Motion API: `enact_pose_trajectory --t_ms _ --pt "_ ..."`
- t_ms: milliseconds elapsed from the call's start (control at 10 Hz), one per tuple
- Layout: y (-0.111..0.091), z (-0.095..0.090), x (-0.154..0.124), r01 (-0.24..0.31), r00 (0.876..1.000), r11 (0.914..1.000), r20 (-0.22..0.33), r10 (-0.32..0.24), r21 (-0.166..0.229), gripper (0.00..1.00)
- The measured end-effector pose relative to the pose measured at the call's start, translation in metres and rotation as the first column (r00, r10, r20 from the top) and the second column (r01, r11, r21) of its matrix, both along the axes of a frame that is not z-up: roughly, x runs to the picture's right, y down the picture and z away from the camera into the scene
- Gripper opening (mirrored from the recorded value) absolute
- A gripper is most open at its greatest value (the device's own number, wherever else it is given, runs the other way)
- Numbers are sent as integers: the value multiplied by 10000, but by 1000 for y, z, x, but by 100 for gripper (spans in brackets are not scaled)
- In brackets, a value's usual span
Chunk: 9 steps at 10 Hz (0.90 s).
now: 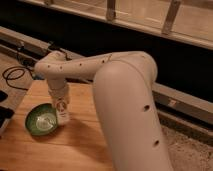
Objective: Place the bottle in the ceramic bowl
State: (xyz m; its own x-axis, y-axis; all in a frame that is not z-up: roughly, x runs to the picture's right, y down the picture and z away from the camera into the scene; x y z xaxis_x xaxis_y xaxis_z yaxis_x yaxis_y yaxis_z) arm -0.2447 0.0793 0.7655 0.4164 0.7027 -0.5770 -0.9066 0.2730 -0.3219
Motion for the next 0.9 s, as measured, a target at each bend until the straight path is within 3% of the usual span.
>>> enact_pose_trajectory --t_ms 300,500,600,900 --pt "30 -16 -55 1161 9862 9925 1234 -1105 -391 0" --pt "50 -23 -84 1672 9674 9818 2073 -1458 -898 0" --pt "53 -24 -89 1740 9635 9798 2226 -1488 -983 3" --pt "53 -23 -87 1748 9641 9795 2194 -1496 -1002 32"
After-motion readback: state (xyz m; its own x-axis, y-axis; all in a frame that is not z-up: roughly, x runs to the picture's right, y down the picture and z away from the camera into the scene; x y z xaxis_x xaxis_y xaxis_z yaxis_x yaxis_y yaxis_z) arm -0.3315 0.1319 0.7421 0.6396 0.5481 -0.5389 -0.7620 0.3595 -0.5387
